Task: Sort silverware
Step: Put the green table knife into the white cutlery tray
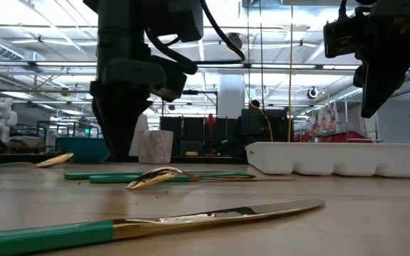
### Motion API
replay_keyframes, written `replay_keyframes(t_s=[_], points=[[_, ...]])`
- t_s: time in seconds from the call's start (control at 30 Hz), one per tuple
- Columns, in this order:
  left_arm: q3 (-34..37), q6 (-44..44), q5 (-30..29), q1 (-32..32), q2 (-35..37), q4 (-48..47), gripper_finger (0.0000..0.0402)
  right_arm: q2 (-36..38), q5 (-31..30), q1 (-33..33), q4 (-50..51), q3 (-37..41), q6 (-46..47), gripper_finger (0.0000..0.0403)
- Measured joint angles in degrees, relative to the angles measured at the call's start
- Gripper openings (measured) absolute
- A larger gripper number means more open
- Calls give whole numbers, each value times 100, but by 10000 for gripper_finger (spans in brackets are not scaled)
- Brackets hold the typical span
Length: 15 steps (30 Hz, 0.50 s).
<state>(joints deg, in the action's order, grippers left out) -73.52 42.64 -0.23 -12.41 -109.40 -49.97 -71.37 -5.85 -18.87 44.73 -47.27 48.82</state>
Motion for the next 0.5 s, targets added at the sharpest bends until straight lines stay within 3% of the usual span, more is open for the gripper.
replay_keyframes(t_s=[0.5], points=[[-31, -605, 267, 114, -539, 265, 123, 0, 13, 2, -4, -2, 14, 146]])
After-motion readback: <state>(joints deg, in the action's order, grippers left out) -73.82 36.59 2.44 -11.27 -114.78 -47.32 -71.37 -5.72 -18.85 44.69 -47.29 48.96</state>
